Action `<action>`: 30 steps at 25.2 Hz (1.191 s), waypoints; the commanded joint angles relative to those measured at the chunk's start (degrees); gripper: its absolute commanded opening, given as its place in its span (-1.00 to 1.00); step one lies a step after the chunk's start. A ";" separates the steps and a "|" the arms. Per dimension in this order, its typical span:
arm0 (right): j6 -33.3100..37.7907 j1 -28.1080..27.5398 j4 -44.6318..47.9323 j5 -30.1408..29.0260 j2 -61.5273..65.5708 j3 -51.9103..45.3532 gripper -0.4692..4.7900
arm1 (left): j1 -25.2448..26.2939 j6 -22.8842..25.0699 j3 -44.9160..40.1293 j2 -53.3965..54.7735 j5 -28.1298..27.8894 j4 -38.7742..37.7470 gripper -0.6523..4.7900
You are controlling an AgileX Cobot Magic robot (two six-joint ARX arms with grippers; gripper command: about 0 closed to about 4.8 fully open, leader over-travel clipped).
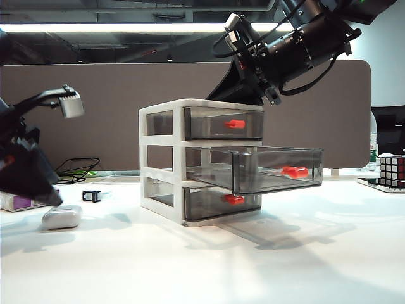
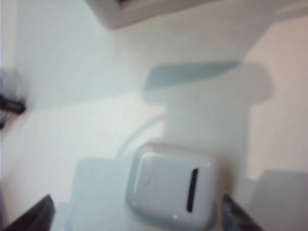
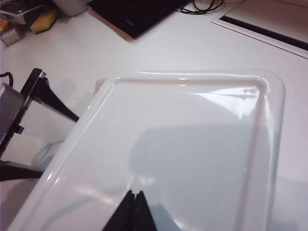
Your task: Open the second layer of the drawer on the table, pick up the earphone case on the table and put it in, and finally close the drawer.
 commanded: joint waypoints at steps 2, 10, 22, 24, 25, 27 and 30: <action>0.44 0.22 -5.25 0.42 0.94 -0.92 -0.84 | 1.05 0.02 1.25 0.04 4.85 -0.17 0.69; 0.02 0.22 -5.53 0.44 0.94 -0.92 -0.84 | 0.96 -0.83 4.35 6.32 6.49 -2.56 0.70; -0.17 0.22 -5.49 0.57 0.94 -0.92 -0.84 | 0.98 -0.94 4.48 9.33 8.28 -2.69 0.70; -0.26 0.22 -5.49 0.59 0.94 -0.92 -0.84 | 0.98 -1.05 4.48 10.03 8.46 -2.60 0.70; -0.37 0.22 -5.49 0.59 0.94 -0.92 -0.84 | 0.98 -1.03 4.48 10.14 8.52 -2.56 0.70; -0.44 0.22 -5.46 0.59 0.94 -0.92 -0.84 | 0.98 -1.05 4.48 10.14 8.52 -2.56 0.70; -0.68 0.22 -5.44 0.59 0.94 -0.92 -0.84 | 0.98 -1.09 4.48 10.14 8.50 -2.27 0.70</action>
